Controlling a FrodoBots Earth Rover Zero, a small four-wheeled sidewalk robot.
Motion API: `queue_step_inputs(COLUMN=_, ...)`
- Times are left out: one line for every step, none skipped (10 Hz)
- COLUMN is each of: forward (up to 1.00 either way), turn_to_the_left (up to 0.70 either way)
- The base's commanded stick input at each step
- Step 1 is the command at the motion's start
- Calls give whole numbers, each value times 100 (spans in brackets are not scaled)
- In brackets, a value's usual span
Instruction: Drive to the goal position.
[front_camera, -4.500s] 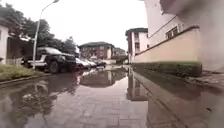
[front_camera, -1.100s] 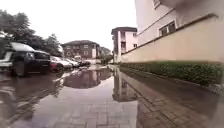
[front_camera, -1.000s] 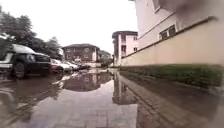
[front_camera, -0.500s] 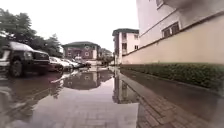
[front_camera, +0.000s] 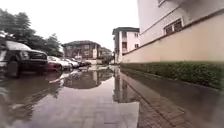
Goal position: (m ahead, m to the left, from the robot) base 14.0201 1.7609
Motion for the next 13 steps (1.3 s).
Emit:
queue_step_inputs(forward=50, turn_to_the_left=0)
queue_step_inputs(forward=50, turn_to_the_left=0)
queue_step_inputs(forward=50, turn_to_the_left=0)
queue_step_inputs(forward=50, turn_to_the_left=0)
queue_step_inputs(forward=50, turn_to_the_left=0)
queue_step_inputs(forward=50, turn_to_the_left=0)
queue_step_inputs(forward=50, turn_to_the_left=0)
queue_step_inputs(forward=50, turn_to_the_left=0)
queue_step_inputs(forward=50, turn_to_the_left=0)
queue_step_inputs(forward=50, turn_to_the_left=0)
queue_step_inputs(forward=50, turn_to_the_left=0)
queue_step_inputs(forward=50, turn_to_the_left=0)
queue_step_inputs(forward=50, turn_to_the_left=0)
